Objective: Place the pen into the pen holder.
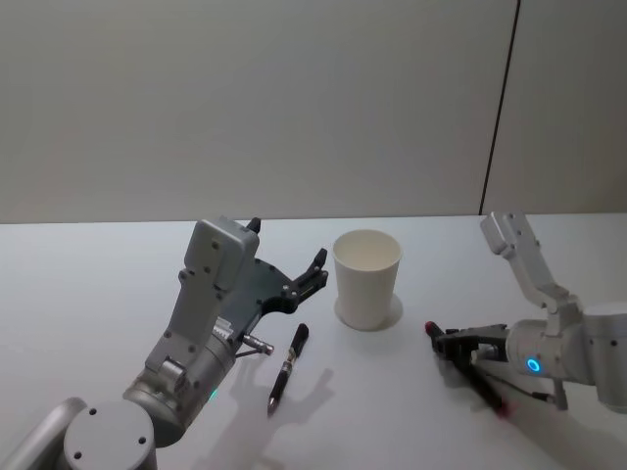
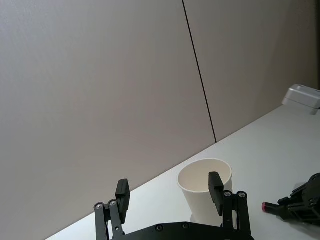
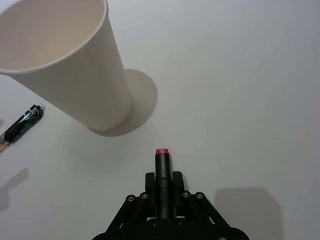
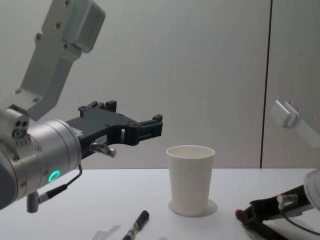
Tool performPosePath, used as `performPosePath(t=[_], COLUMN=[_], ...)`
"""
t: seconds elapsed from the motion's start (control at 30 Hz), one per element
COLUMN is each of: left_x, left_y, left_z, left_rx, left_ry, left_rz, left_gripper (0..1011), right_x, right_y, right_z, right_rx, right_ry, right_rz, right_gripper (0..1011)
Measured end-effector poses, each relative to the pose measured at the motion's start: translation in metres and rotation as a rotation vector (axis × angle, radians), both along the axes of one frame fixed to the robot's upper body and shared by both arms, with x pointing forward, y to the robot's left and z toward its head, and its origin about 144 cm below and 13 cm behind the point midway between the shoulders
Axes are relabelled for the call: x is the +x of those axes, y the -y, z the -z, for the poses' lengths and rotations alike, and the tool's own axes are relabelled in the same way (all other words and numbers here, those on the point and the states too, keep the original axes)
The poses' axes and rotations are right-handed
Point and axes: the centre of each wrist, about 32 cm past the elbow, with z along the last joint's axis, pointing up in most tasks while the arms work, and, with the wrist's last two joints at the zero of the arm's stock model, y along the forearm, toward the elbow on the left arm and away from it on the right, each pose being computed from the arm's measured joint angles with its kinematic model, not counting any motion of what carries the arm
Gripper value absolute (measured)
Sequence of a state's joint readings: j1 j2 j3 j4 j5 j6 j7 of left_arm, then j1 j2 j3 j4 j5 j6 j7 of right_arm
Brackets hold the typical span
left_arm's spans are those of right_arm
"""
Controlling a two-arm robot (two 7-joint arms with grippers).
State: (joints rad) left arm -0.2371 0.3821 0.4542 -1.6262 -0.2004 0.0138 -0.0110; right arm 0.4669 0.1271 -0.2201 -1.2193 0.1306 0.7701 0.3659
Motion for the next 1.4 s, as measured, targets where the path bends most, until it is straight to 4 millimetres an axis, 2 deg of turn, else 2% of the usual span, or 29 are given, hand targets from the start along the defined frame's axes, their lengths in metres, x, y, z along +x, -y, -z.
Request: performPosePath(t=[0.07, 0.7, 1.4], left_x=[0.0, 0.0, 0.0], left_y=[0.0, 0.0, 0.0], left_z=[0.0, 0.0, 0.0], left_rx=[0.0, 0.0, 0.0], left_ry=[0.0, 0.0, 0.0], left_rz=[0.0, 0.0, 0.0], left_gripper=[1004, 1004, 1004], right_x=[0.0, -0.003, -0.021], right_y=[-0.001, -0.004, -0.012], right_z=[0.0, -0.006, -0.027], right_rx=[-0.001, -0.014, -0.101], right_ry=[0.0, 0.031, 0.284], right_rz=[-0.003, -0.004, 0.001], right_gripper=[176, 176, 175])
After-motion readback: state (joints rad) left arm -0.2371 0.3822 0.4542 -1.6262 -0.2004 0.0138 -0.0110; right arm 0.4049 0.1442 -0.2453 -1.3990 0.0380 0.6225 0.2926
